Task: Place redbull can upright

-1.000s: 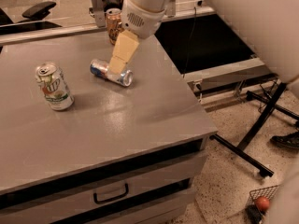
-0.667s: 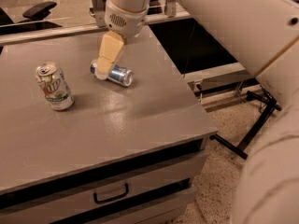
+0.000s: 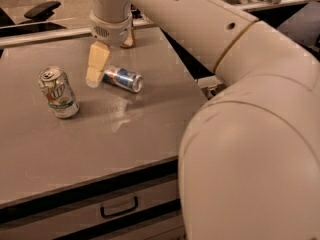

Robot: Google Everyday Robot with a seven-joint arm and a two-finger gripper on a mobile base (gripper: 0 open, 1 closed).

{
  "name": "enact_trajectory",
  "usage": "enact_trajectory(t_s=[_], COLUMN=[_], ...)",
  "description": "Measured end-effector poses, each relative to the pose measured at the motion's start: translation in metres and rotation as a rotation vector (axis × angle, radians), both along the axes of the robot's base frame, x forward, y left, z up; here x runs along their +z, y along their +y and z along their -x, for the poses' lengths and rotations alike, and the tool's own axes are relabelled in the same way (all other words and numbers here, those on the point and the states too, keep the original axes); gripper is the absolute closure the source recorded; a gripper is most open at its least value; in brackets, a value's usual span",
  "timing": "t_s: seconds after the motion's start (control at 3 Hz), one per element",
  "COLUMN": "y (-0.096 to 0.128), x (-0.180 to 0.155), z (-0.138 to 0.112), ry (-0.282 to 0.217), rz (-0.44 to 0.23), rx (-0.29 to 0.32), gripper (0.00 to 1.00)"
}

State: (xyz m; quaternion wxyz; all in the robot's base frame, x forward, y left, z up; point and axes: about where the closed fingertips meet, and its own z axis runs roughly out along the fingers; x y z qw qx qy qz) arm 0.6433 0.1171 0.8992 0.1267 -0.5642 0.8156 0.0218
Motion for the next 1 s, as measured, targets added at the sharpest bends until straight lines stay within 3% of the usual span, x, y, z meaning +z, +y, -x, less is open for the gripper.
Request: enact_trajectory(t_s=[0.67,1.0], y=[0.03,0.036], x=[-0.035,-0.044], z=[-0.032,-0.042], ry=[0.018,0.021], rz=[0.071,0.096], rx=[-0.028,-0.039], gripper=[0.0,0.14])
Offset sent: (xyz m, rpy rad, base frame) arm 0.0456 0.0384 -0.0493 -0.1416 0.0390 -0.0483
